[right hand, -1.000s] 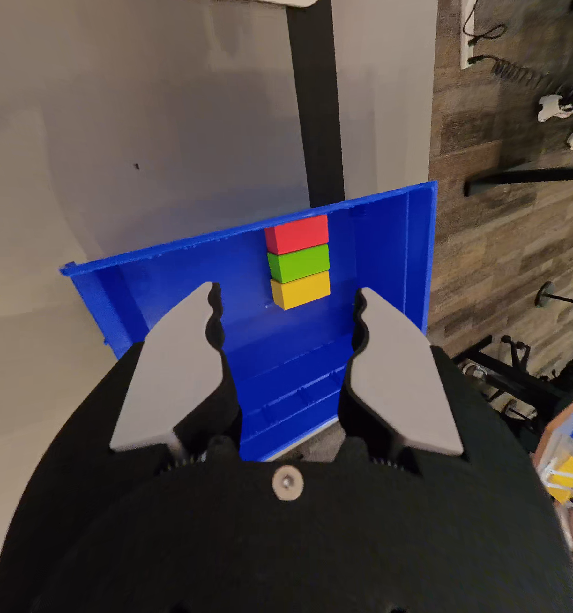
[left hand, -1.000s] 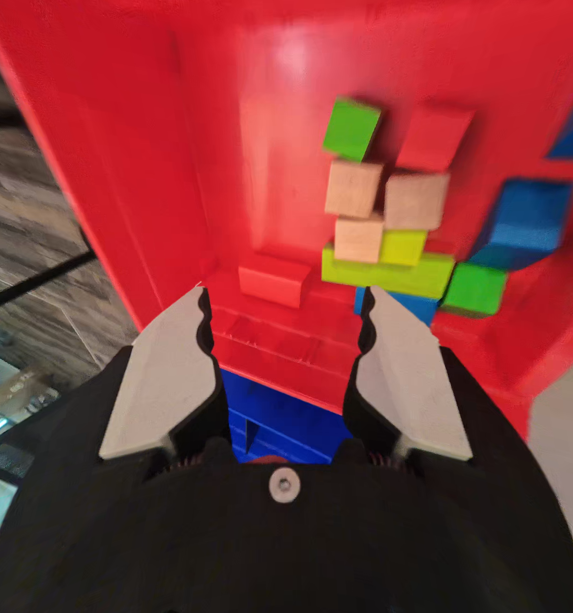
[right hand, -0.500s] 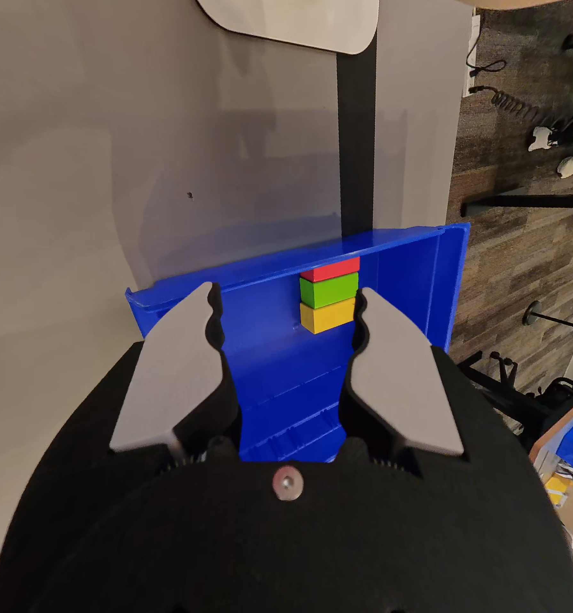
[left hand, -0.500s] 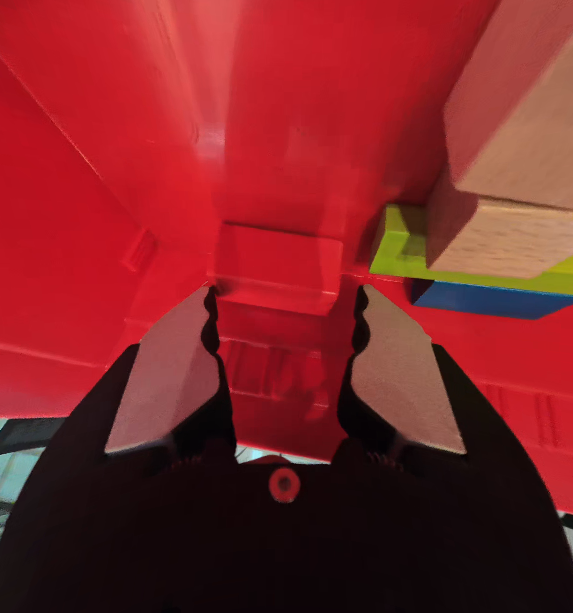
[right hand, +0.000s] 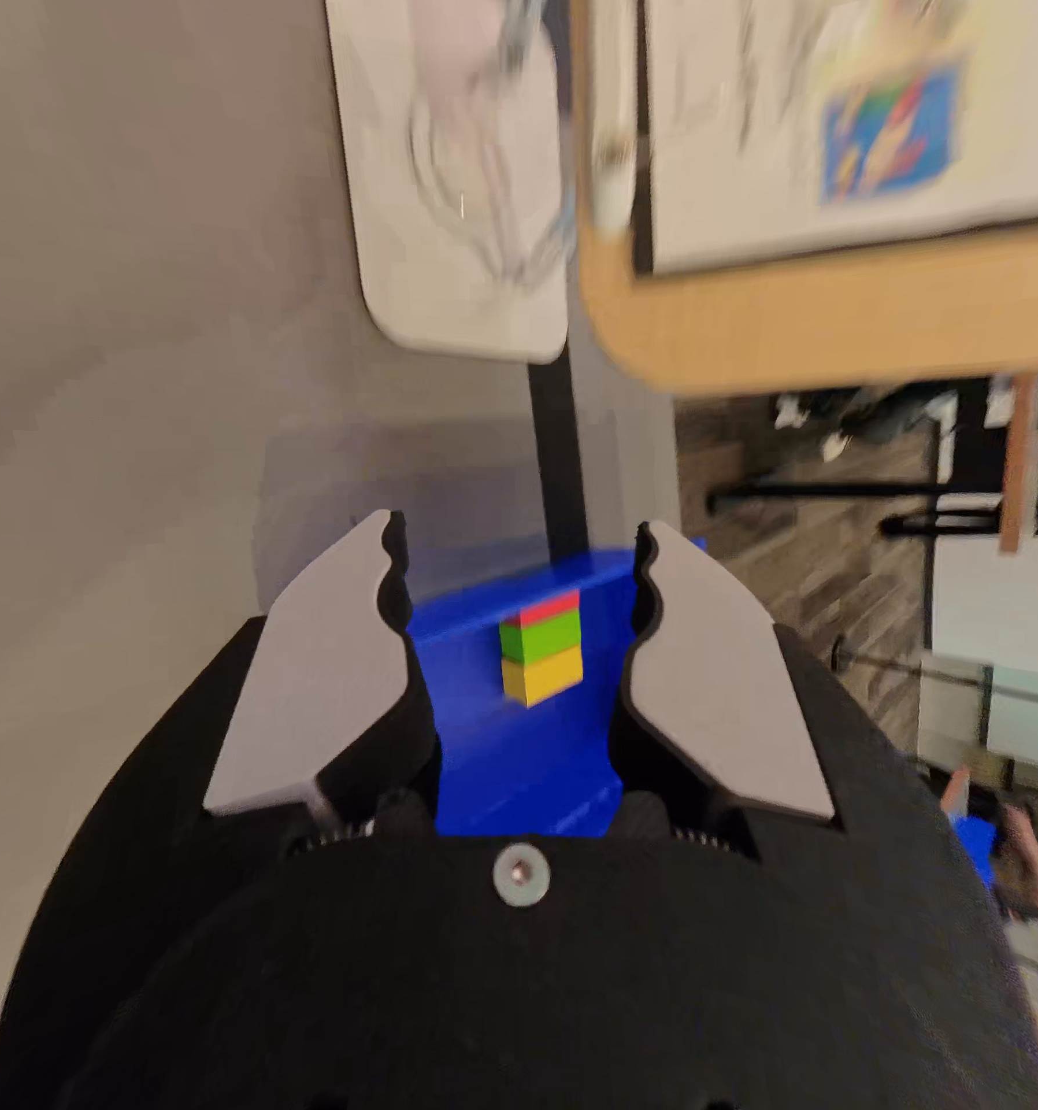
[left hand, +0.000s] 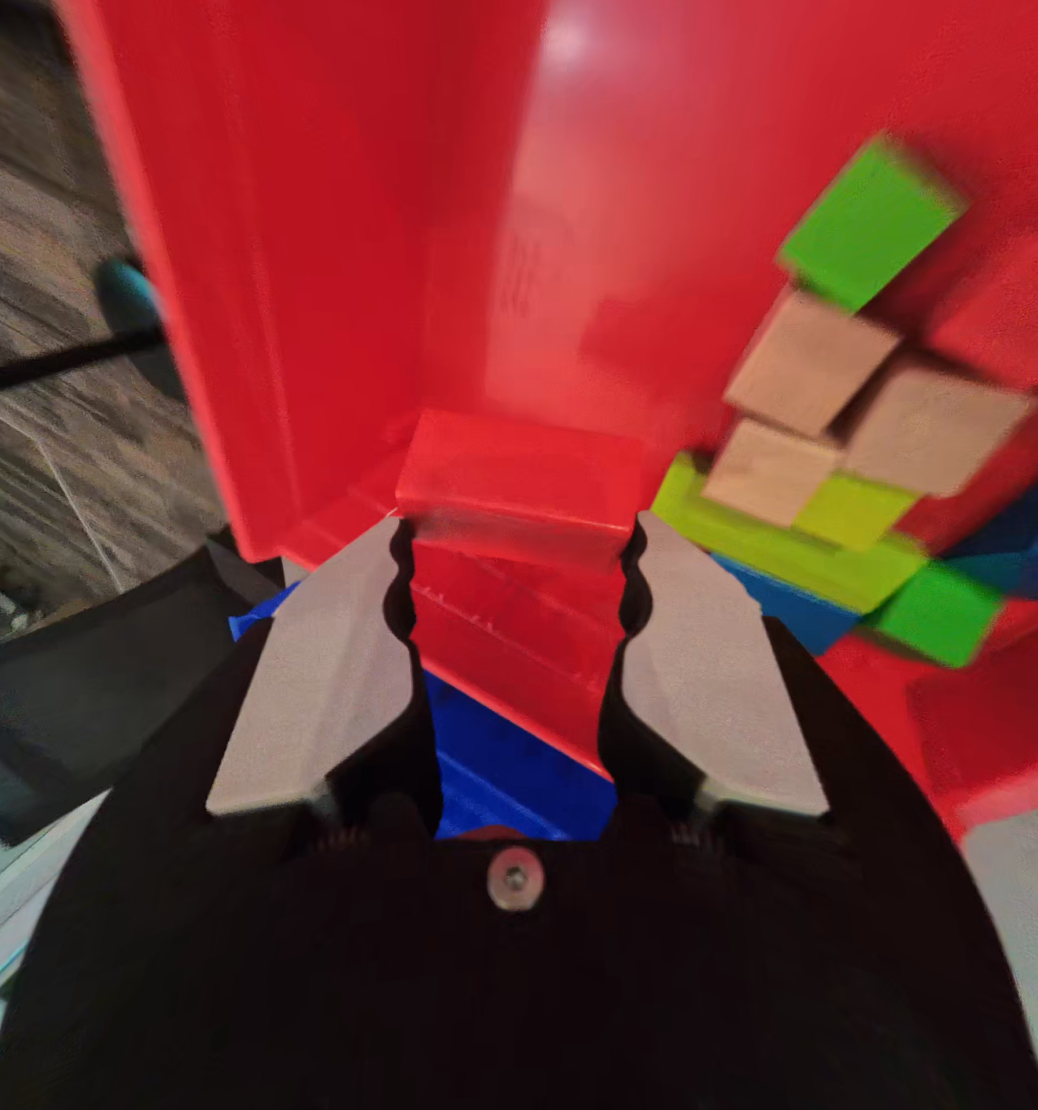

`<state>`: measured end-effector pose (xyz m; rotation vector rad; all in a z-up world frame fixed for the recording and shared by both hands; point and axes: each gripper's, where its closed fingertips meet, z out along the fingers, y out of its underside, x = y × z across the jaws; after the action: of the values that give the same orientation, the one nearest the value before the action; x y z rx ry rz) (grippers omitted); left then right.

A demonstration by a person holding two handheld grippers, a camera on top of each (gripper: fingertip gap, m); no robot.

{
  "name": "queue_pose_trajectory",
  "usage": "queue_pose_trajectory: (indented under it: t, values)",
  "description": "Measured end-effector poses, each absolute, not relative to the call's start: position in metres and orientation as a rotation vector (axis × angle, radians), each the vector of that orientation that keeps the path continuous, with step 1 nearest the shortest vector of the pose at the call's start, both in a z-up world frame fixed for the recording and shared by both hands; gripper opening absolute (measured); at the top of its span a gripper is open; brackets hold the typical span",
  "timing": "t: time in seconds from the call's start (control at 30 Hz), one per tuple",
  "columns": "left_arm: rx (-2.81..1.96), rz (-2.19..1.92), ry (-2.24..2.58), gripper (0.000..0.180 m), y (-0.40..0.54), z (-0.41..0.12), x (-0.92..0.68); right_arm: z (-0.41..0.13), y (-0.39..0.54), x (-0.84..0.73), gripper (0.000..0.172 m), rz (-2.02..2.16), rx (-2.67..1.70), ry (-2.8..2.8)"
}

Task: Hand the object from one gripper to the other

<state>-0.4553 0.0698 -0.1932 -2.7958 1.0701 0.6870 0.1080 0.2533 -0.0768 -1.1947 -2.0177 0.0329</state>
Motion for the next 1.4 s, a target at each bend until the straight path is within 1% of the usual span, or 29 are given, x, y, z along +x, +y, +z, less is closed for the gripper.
queue_pose_trajectory:
  t: [0.13,0.33,0.43,0.53,0.67,0.83,1.13,1.2,1.3,1.4]
  values:
    - [-2.443,0.435,0.940,0.067,0.077,-0.135,-0.367,-0.036,0.169,0.049,0.074,0.363,-1.011,-1.924]
    - [-1.982,0.098,0.965,0.067,0.071,-0.060,-0.198,-0.030,0.078,-0.040,0.080,0.756,-0.839,-1.818]
    - [-1.856,0.061,1.043,0.067,0.059,-0.042,-0.140,-0.028,0.054,-0.062,0.081,0.905,-0.811,-1.776]
    - [-1.789,-0.020,1.087,0.067,0.048,-0.035,-0.098,-0.023,0.038,-0.069,0.081,0.994,-0.788,-1.735]
    - [-1.732,-0.067,1.112,0.067,0.039,-0.026,-0.073,-0.018,0.030,-0.065,0.077,1.026,-0.770,-1.723]
    - [-1.705,-0.124,1.133,0.067,0.031,-0.025,-0.057,-0.014,0.024,-0.055,0.063,1.062,-0.755,-1.725]
    - [-1.673,-0.183,1.141,0.068,0.030,-0.016,-0.040,-0.003,0.024,-0.036,0.062,1.152,-0.741,-1.669]
    - [-1.660,-0.164,1.080,0.076,0.036,-0.007,-0.040,0.004,0.031,-0.026,0.062,1.188,-0.750,-1.643]
    - [-1.663,-0.104,1.002,0.076,0.044,0.003,-0.050,0.011,0.064,-0.003,0.062,1.072,-0.799,-1.645]
    - [-1.691,-0.060,0.972,0.071,0.046,-0.001,-0.071,0.007,0.141,0.039,0.062,0.762,-0.949,-1.736]
